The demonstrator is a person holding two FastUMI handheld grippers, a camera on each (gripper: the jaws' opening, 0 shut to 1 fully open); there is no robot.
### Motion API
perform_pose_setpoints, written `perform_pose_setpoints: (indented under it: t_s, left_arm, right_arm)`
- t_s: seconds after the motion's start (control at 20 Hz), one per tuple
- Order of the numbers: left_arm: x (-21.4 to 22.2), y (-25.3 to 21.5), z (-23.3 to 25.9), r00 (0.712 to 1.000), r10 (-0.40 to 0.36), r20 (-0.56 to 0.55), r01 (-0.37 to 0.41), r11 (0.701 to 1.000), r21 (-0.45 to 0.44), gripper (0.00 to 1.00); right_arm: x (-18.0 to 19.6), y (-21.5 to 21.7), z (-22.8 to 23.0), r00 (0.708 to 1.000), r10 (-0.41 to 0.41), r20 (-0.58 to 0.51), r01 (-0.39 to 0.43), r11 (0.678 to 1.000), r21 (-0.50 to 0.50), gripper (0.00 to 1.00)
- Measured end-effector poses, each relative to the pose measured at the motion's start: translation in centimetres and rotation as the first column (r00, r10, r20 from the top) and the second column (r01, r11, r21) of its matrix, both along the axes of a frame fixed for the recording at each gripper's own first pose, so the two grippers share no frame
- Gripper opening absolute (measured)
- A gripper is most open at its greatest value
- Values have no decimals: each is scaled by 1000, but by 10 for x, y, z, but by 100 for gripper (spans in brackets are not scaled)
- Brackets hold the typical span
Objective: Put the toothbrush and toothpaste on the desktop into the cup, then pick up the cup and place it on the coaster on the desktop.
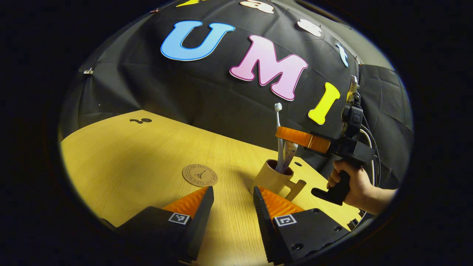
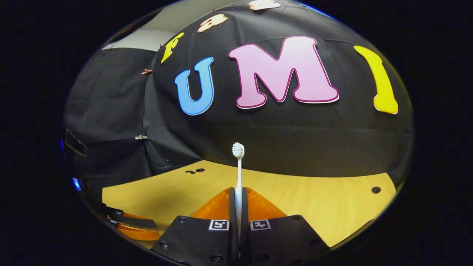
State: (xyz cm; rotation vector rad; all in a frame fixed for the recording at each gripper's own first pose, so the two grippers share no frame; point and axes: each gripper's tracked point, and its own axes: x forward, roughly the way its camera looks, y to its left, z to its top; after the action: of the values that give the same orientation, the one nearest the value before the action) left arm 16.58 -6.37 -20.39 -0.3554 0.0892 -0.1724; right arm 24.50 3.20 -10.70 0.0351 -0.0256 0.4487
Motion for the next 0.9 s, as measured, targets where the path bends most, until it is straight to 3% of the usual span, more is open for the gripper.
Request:
perform_pose_setpoints:
  t_s: [0.65,0.85,0.9]
  left_arm:
    - [0,0,1,1000,0,-16,0,1000,6,69]
    - [0,0,4,1000,-9,-18,9,1000,9,69]
    - [1,-1,4,1000,-11,-19,11,1000,12,69]
  right_arm:
    - [-19,-12,0,999,-21,-43,20,999,-38,16]
    - [-26,-22,0,996,-62,-69,59,997,-47,17]
    - [-29,-26,1,994,-70,-78,67,997,-48,22]
